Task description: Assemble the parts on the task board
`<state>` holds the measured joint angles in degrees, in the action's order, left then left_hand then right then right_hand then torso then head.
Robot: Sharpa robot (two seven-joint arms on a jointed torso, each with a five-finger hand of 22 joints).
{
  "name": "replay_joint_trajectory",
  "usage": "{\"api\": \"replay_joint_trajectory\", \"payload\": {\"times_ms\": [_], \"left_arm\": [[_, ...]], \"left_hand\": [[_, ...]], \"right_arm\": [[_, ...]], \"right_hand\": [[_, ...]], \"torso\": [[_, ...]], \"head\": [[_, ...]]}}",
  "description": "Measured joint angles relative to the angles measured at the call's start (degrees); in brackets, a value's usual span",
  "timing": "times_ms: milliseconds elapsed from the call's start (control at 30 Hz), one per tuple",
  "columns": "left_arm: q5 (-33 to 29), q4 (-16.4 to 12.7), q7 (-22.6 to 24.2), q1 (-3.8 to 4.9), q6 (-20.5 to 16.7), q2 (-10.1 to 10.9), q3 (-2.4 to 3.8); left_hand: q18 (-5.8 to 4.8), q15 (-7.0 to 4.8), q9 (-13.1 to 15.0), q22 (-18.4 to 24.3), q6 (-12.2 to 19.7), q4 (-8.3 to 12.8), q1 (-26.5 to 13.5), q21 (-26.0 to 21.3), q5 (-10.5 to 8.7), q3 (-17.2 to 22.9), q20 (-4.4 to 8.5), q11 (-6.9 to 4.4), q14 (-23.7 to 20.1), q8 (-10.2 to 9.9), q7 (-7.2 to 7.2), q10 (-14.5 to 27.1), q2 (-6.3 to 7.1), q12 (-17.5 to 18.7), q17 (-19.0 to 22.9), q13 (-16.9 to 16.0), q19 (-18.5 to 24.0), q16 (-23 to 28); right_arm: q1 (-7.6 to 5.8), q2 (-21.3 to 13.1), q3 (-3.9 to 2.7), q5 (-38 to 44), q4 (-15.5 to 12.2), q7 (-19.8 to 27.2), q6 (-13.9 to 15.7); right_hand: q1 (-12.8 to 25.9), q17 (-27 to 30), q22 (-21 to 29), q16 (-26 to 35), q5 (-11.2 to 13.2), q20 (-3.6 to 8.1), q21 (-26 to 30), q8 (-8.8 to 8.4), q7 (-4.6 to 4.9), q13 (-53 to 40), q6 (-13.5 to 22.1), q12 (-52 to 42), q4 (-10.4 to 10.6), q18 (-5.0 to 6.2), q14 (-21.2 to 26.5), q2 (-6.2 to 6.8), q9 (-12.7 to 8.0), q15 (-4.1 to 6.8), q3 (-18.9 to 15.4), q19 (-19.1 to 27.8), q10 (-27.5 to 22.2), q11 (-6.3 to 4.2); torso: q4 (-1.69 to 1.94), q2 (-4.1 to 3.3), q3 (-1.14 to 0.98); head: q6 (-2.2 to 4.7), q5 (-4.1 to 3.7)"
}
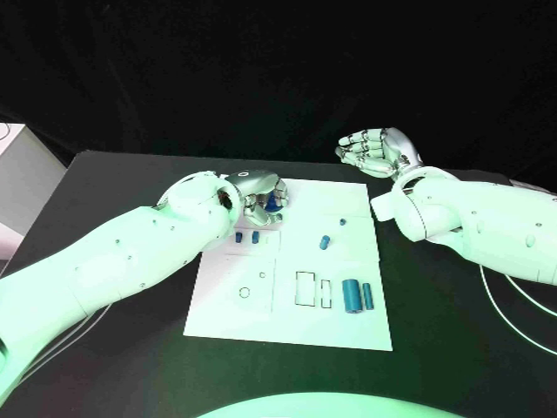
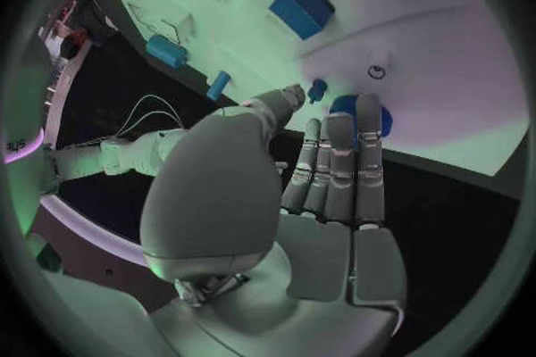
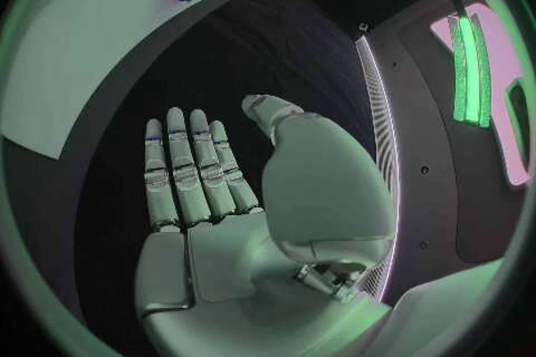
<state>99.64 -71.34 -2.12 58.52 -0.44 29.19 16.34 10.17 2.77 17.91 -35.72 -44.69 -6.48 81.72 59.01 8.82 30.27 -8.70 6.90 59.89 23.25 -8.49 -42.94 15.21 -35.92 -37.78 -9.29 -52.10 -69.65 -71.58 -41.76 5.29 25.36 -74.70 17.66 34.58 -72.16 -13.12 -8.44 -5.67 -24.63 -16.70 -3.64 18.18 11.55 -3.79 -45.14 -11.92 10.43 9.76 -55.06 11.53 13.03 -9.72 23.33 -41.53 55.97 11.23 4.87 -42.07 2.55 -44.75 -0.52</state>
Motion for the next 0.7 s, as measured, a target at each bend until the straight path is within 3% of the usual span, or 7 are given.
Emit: {"api": "replay_joint_trajectory", "payload": {"times_ms": [367, 700], "left_arm": [[0.53, 0.74, -0.31, 0.17, 1.05, -0.77, -0.04], [0.5, 1.06, -0.18, 0.16, 1.05, -1.17, -0.38]], "left_hand": [[0.0, -0.21, -1.05, -0.6, -1.84, 0.41, 0.52, 0.8, 0.0, 2.17, 0.0, -0.45, 0.22, -2.23, 0.39, -2.65, -0.52, 1.53, 1.28, 1.91, 0.0, -1.8], [0.0, -0.55, -1.34, -1.12, -3.27, 0.97, 0.91, 1.75, 0.0, 3.38, 0.0, -0.67, 0.96, -2.79, 0.46, -4.55, -0.9, 1.86, 1.19, 2.51, 0.0, -3.05]], "right_arm": [[0.0, -0.14, 0.0, -0.01, -0.27, 0.0, 0.0], [0.0, -0.23, 0.0, -0.01, -0.4, 0.0, 0.0]], "right_hand": [[-0.11, 0.1, 0.12, 0.0, -0.31, 0.0, 0.0, 0.0, 0.0, 0.0, 0.0, 0.0, 0.0, 0.0, 0.0, -0.11, -0.05, 0.0, 0.0, 0.0, 0.0, 0.0], [-0.23, 0.11, 0.13, 0.0, -0.35, 0.0, 0.0, 0.0, 0.0, 0.0, 0.0, 0.0, 0.0, 0.0, 0.0, -0.23, -0.07, 0.0, 0.0, 0.0, 0.0, 0.0]], "torso": [[0.03, 0.04, 0.02], [0.02, 0.02, 0.03]], "head": [[-0.08, -0.14], [-0.27, -0.14]]}}
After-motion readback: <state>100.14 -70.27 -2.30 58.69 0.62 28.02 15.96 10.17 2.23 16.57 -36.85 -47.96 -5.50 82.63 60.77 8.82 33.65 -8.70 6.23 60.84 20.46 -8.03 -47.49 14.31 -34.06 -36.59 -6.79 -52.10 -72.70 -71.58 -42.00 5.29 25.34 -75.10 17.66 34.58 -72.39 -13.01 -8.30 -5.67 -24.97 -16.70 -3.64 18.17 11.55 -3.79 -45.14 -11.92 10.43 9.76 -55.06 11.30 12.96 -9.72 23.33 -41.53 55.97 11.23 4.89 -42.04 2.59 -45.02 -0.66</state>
